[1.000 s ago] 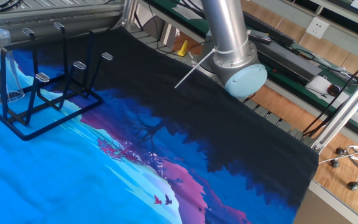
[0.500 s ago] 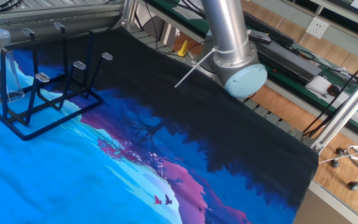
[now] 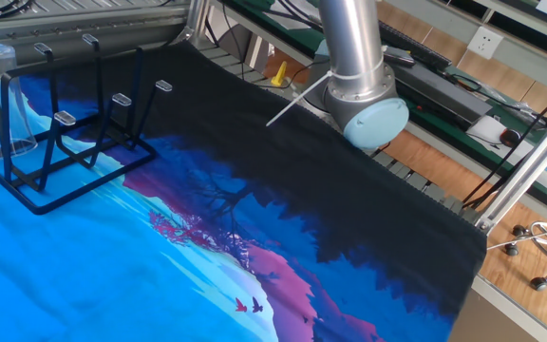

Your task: Take the cup off the cup rack

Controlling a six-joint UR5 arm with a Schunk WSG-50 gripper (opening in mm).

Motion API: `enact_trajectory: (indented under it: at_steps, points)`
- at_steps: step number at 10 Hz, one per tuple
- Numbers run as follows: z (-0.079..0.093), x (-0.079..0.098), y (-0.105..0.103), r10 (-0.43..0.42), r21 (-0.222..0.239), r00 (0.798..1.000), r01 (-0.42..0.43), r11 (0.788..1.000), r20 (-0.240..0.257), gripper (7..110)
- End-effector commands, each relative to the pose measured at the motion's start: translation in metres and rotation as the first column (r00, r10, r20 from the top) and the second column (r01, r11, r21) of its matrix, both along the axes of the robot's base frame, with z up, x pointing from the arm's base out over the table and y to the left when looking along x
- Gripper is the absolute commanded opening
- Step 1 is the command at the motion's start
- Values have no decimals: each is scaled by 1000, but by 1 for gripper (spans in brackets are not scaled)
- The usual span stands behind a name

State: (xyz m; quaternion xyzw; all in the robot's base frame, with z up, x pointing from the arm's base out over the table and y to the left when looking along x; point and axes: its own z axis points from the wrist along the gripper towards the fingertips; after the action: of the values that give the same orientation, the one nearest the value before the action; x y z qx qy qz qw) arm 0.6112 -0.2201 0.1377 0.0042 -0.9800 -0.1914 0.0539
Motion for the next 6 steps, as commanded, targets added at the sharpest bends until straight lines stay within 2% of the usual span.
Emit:
enact_trajectory:
  at_steps: [1,4,6]
  points:
    - [-8,4,-7,-15,-23,999,16,1000,37,88]
    - [-12,0,-2,-33,-12,999,33,999,35,88]
    - [-12,-8,4,-40,-1,999,40,999,7,88]
